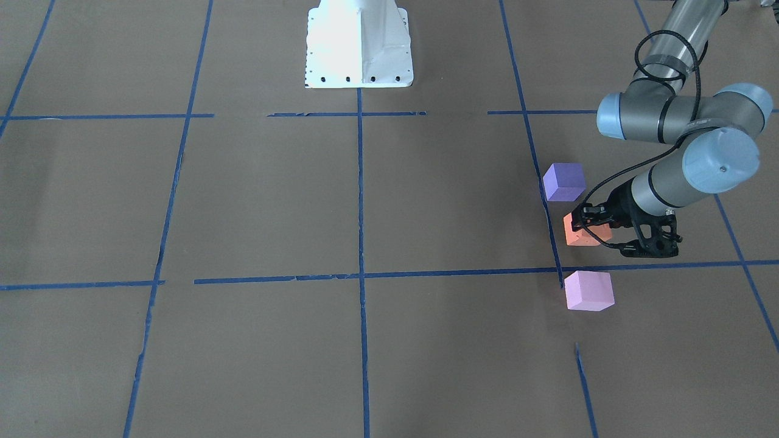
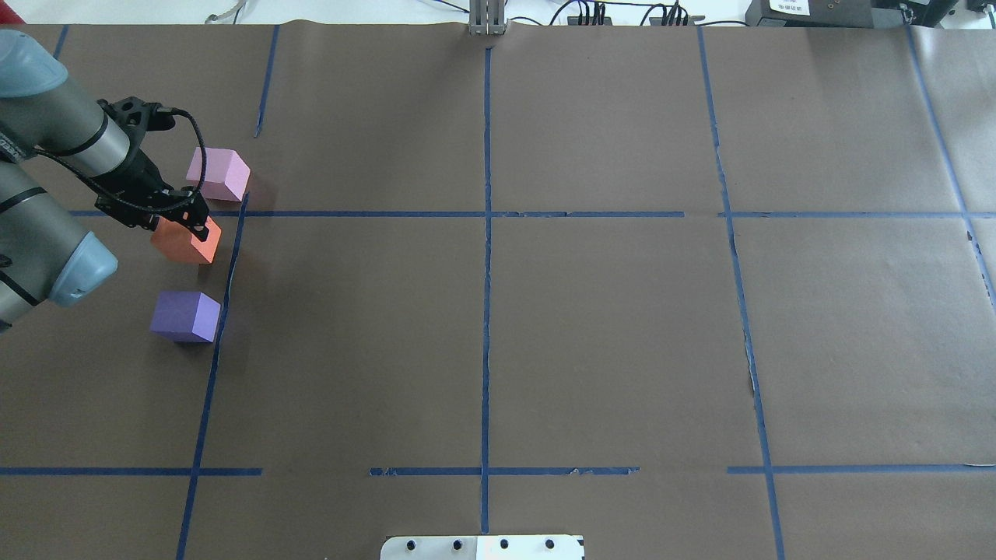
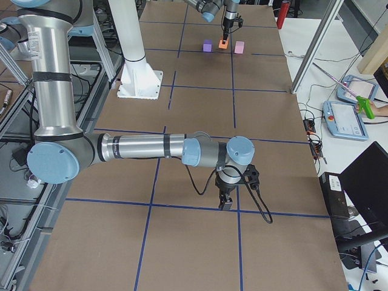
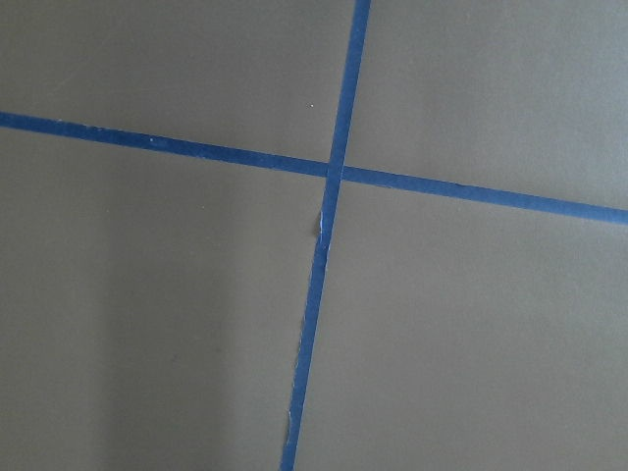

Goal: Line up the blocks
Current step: 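Lower the orange cube between the pink and purple cubes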

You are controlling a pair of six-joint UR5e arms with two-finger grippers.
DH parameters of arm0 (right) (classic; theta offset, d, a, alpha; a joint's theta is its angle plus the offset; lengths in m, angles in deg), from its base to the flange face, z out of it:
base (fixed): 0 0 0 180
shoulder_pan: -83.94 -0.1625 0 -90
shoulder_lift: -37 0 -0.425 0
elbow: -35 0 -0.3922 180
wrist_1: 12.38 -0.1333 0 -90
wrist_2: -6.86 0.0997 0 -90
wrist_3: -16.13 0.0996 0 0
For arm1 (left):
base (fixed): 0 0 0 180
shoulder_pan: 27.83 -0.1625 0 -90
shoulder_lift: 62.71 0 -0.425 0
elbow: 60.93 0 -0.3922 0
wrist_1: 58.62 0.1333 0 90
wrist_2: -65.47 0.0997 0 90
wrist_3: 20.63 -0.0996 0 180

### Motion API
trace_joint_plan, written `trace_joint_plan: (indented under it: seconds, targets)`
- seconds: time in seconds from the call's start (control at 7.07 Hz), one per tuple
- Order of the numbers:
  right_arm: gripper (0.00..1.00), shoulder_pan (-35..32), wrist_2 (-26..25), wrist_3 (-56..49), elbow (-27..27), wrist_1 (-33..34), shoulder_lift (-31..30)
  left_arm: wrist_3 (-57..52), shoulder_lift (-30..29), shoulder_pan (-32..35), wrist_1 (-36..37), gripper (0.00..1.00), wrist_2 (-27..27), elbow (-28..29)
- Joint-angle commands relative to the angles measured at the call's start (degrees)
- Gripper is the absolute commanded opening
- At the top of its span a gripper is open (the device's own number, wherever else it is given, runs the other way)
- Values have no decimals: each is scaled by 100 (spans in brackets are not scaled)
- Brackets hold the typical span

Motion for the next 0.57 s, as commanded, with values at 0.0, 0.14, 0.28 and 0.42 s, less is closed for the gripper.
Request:
trace_joint_plan:
  seconds: [0.0,0.14,0.28,0.42]
  targets:
    - [100,0,0,0,-1,0,0,-1,8,-30,-90,2,0,71]
    - [100,0,0,0,-1,0,0,-1,8,-30,-204,2,0,167]
    - [100,0,0,0,-1,0,0,-1,8,-56,-266,2,0,194]
    - [100,0,0,0,-1,0,0,8,0,-56,-267,2,0,186]
